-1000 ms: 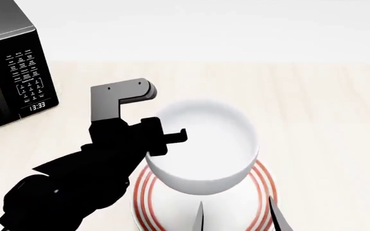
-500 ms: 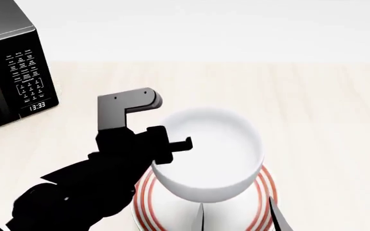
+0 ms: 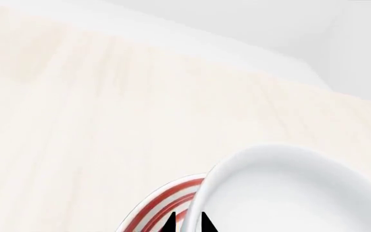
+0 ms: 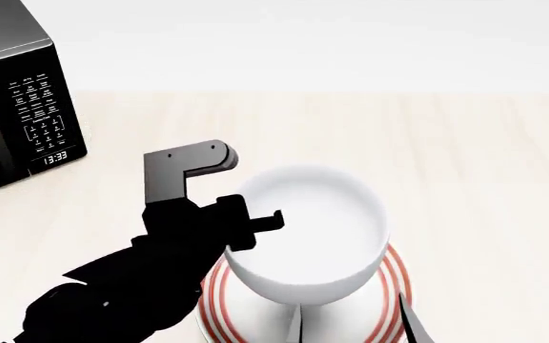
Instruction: Pick up the white bowl and put it on the plate.
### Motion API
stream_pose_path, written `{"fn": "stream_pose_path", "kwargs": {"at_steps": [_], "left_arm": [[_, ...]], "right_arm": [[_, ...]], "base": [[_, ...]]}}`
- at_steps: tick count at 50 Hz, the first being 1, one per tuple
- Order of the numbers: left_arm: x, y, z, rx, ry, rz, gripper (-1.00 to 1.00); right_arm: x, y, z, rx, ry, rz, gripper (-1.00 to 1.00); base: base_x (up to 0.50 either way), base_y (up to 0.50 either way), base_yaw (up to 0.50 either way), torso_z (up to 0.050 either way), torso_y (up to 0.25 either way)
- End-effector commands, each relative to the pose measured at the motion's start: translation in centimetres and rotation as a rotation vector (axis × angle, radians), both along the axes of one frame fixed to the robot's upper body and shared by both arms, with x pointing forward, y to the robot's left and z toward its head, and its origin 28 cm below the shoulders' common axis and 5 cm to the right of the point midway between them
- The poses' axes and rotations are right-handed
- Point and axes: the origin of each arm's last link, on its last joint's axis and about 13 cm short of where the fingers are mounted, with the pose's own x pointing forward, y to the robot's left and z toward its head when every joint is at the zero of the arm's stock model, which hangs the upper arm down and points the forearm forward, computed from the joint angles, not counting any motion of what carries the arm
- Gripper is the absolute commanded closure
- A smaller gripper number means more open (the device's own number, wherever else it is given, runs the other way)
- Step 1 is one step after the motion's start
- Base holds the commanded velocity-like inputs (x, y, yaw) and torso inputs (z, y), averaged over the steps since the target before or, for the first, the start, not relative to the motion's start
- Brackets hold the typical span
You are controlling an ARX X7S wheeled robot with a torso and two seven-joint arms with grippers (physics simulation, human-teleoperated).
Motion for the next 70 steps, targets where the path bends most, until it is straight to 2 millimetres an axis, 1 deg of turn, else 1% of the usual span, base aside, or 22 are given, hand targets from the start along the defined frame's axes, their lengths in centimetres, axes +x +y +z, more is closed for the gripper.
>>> {"fn": "stream_pose_path", "kwargs": {"at_steps": [1,33,70], "left_arm": [[0.2,-0.8,0.5,-0.058,-0.036,-0.017,1.00],[-0.3,-1.2,-0.9,-0.065,-0.015,-0.029,1.00],[-0.3,-1.0,-2.2,-0.049,0.005,-0.027,1.00]], "right_arm": [[0.4,-0.2,0.2,-0.003,-0.017,-0.002,-1.00],[0.4,-0.2,0.3,-0.001,-0.020,-0.003,-1.00],[0.3,-0.2,0.3,0.002,-0.022,-0.002,-1.00]], "base": [[0.00,0.00,0.00,0.000,0.000],[0.00,0.00,0.00,0.000,0.001],[0.00,0.00,0.00,0.000,0.000]]}}
